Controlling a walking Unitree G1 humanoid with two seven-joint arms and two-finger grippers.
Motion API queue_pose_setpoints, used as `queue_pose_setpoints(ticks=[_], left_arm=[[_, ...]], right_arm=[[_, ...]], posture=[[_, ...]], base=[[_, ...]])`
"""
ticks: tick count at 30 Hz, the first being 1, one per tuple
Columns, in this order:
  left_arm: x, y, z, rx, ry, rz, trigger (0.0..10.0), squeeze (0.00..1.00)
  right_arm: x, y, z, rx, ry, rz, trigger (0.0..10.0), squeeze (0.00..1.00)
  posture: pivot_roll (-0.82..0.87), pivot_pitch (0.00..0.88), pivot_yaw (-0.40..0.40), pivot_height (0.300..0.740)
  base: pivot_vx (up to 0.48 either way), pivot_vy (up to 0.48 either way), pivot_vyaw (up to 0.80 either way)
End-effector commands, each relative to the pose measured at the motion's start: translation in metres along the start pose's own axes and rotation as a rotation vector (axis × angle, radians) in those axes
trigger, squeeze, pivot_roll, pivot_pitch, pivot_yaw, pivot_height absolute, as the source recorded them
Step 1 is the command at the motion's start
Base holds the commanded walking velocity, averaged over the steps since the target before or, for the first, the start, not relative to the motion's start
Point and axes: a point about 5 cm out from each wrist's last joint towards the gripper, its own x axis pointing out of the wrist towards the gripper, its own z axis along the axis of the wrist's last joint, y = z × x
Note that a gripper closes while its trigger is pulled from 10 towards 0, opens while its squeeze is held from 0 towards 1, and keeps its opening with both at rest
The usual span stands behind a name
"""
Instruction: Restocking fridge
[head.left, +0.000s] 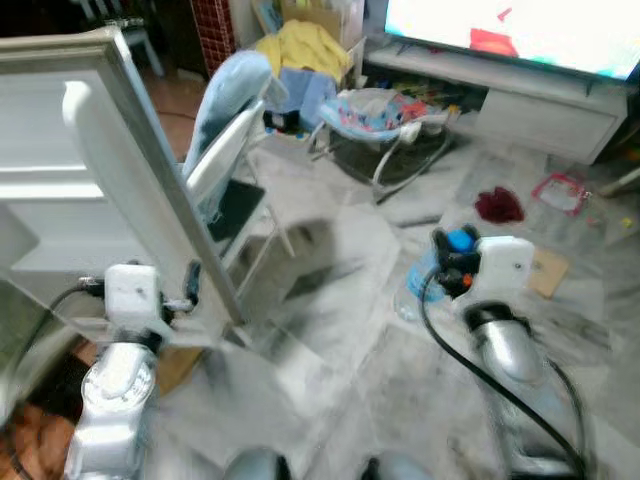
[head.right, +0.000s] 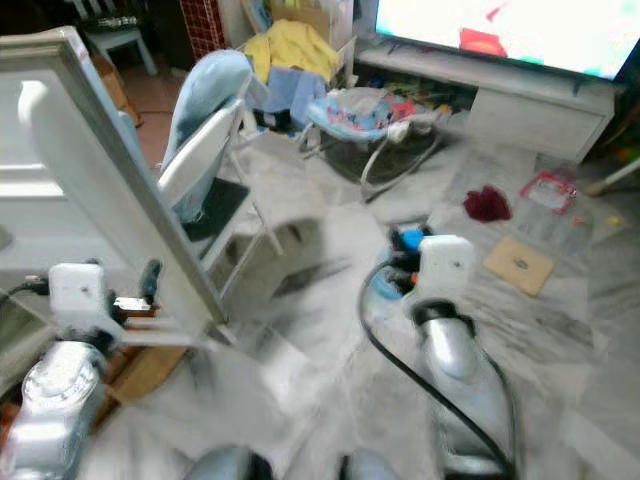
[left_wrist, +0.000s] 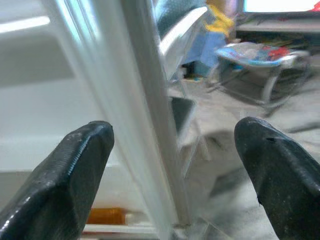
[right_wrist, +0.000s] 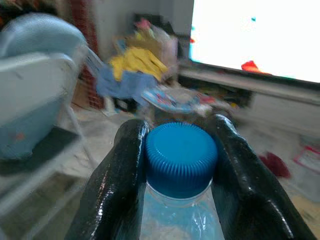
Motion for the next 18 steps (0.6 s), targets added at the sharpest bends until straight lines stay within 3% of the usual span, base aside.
queue_pose_setpoints(ticks=[1, 7, 12, 18], left_arm=[[-0.001, 0.002, 0.003, 0.005, -0.019, 0.007, 10.0, 0.00], [-0.001, 0.000, 0.003, -0.011, -0.017, -0.023, 10.0, 0.00], [0.001, 0.006, -0.001, -0.019, 0.004, 0.009, 10.0, 0.00], [0.004, -0.001, 0.007, 0.004, -0.028, -0.029, 10.0, 0.00]], right_arm=[[0.000, -0.003, 0.004, -0.027, -0.025, -0.038, 10.0, 0.00], [-0.004, -0.005, -0.002, -0.016, -0.015, -0.056, 10.0, 0.00], [0.005, 0.001, 0.003, -0.020, -0.039, -0.021, 10.0, 0.00], [0.015, 0.005, 0.016, -0.015, -0.084, -0.004, 10.0, 0.00]], posture=[[0.00, 0.040, -0.005, 0.740], [0.01, 0.033, -0.009, 0.740], [0.02, 0.034, -0.020, 0.740], [0.03, 0.031, -0.023, 0.740]], base=[[0.000, 0.480, 0.00], [0.000, 0.480, 0.00], [0.000, 0.480, 0.00], [0.000, 0.480, 0.00]])
